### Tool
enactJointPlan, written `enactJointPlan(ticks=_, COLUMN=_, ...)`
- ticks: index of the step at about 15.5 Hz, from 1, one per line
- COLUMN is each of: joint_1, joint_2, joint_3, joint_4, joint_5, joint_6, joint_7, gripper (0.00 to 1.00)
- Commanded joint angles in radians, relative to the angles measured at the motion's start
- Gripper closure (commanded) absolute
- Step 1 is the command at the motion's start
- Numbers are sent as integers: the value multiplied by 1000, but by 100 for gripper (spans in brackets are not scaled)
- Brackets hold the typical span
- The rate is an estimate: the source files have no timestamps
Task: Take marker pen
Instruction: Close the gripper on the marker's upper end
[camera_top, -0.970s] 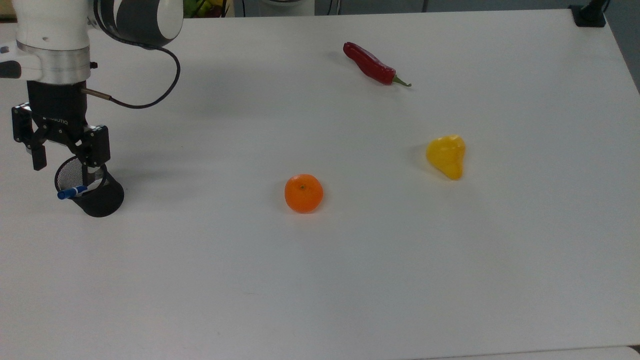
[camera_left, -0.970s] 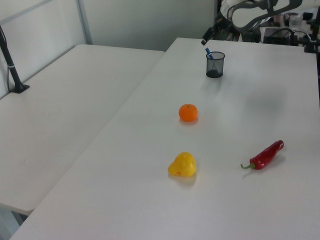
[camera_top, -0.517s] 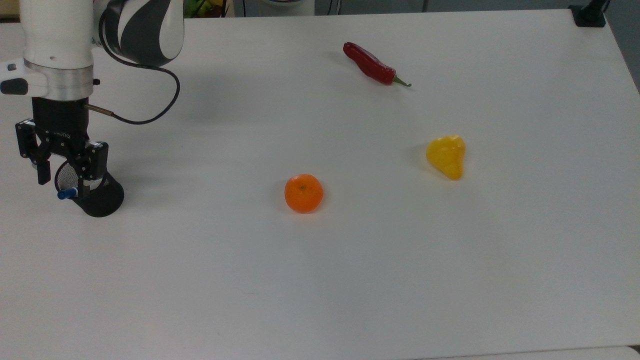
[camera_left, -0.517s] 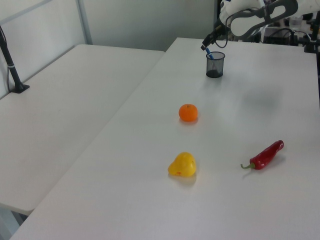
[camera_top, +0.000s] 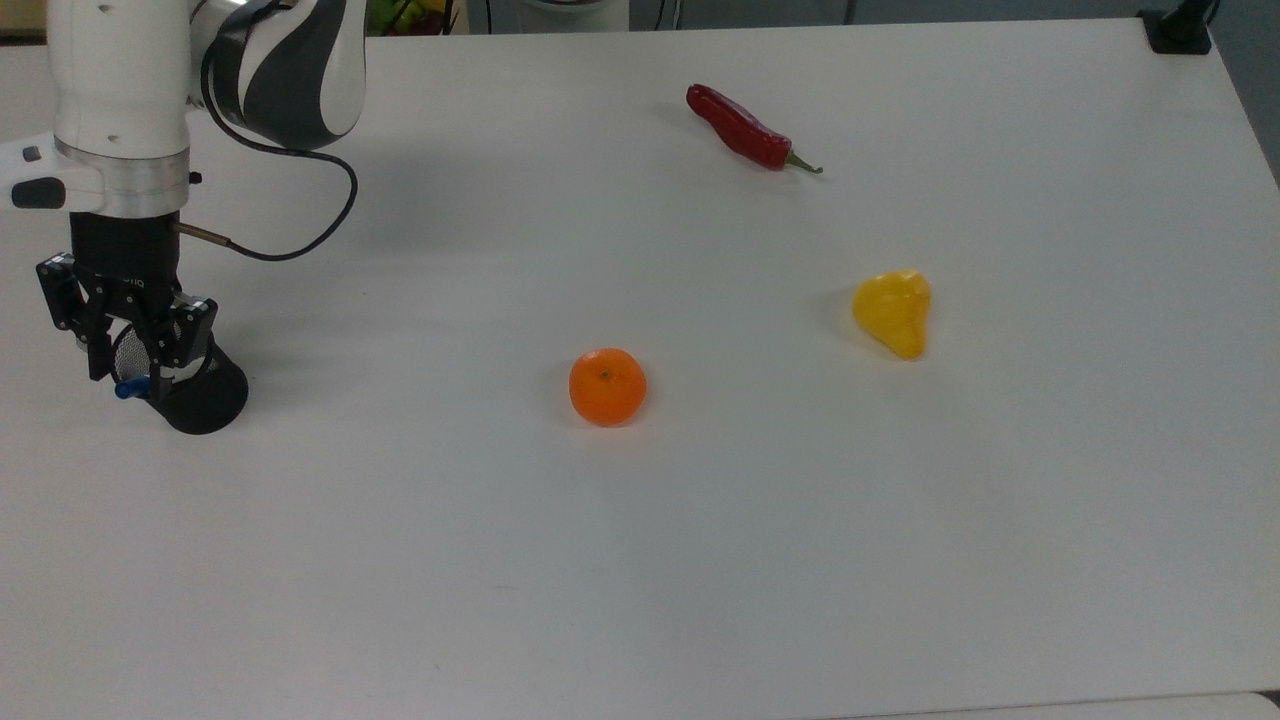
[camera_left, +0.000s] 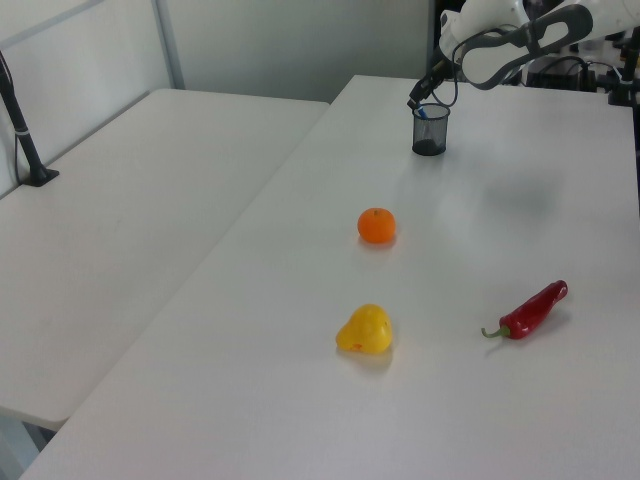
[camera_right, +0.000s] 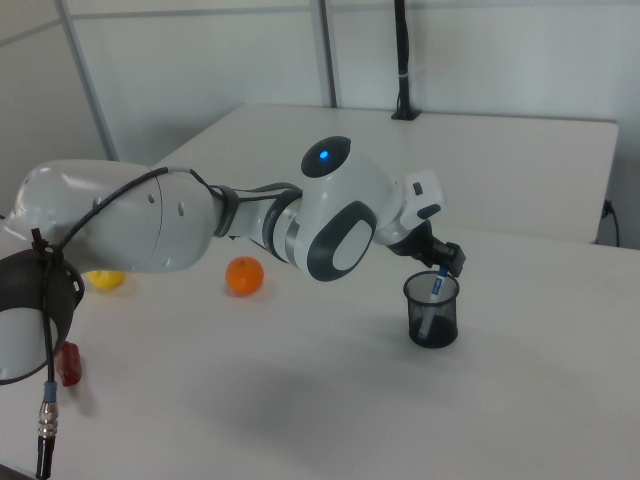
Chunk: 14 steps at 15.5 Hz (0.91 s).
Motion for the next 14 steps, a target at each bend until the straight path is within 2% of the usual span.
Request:
enactJointPlan(ticks=1, joint_1=10, joint_2=15, joint_3=-14, joint_4=13, joint_5=-27, joint_6=18, joint_7=22, gripper=58)
enactJointPlan(ticks=7, joint_1=10, joint_2=27, joint_3=-14, joint_4=12, joint_5=-27, joint_6=81, joint_7=22, gripper=64)
enactJointPlan(ticks=12, joint_1=9, joint_2=29, joint_3=-14, joint_4=12, joint_5=-27, joint_6=83, joint_7=17, gripper=94)
enactJointPlan(ticks=14, joint_1=7, joint_2=27, joint_3=-14, joint_4=12, joint_5=-27, joint_6=83, joint_7=16, gripper=100)
